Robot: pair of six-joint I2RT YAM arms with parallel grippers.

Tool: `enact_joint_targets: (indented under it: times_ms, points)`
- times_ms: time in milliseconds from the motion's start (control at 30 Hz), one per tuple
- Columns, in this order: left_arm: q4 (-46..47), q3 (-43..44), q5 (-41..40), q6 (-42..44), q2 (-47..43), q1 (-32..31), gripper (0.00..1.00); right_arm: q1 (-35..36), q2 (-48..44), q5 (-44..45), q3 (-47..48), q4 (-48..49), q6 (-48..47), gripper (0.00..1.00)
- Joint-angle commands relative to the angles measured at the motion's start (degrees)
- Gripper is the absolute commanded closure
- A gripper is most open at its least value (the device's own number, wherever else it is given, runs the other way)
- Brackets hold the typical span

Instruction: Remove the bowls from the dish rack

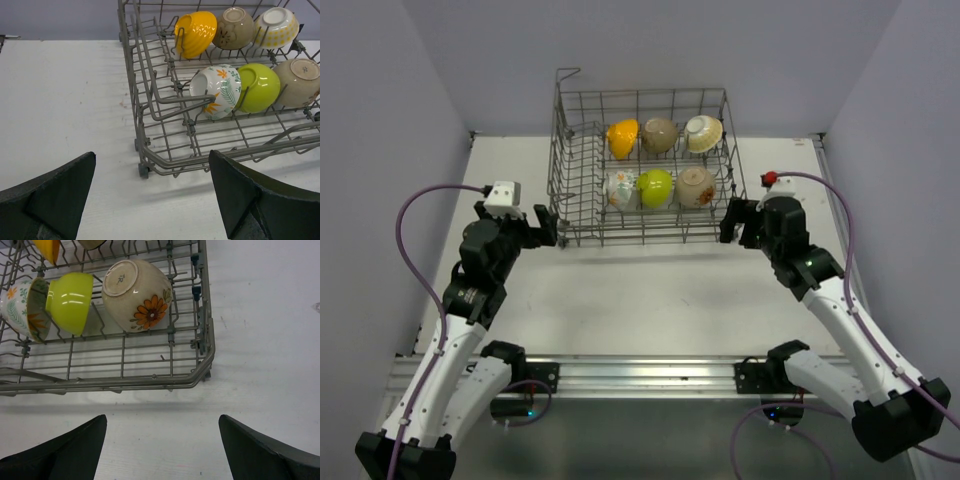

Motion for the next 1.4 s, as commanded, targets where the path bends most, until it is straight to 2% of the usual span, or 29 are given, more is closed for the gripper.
enact_joint_targets:
  times_ms: [0, 167, 333, 500, 733, 967, 1100, 1233, 1367]
  points:
    - [1.5, -0.2, -1.5, 0.3, -0.8, -0.3, 0.00, 0.1, -0.8, 0.2, 0.0, 1.5, 0.0, 0.01]
    - [1.2, -0.1, -2.3, -0.3, -0.8, -0.3, 0.00, 0.1, -3.0, -1.3, -1.0, 2.1, -1.9, 0.01]
    - [1.0, -0.1, -2.5, -0.8, -0.7, -0.8, 0.00, 0.1, -0.8, -8.7, 3.7, 2.7, -2.4, 0.01]
    - [1.4, -0.1, 1.9, -1.7, 2.2, -1.0, 0.00, 0.1, 6.2, -17.4, 10.0, 6.8, 0.0, 0.02]
    - [0.8, 1.6, -2.8, -2.6, 8.2, -2.3, 0.00, 0.0, 15.4, -20.6, 21.6, 9.2, 2.0, 0.02]
    - [1.4, 6.1, -0.8, -3.8, 14.6, -2.3, 0.00, 0.0, 22.7, -24.1, 30.2, 10.5, 3.9, 0.01]
    - [1.7, 7.0, 1.5, -4.7, 16.3, -2.3, 0.02, 0.0, 28.3, -27.0, 35.9, 11.0, 6.1, 0.07]
    - [3.2, 5.5, 0.6, -4.9, 17.0, -2.3, 0.02, 0.1, 35.4, -31.0, 41.2, 11.0, 10.7, 0.11]
    - [2.5, 4.5, 1.0, -5.5, 19.2, -2.3, 0.02, 0.8, 43.3, -32.7, 48.0, 6.8, 13.1, 0.14]
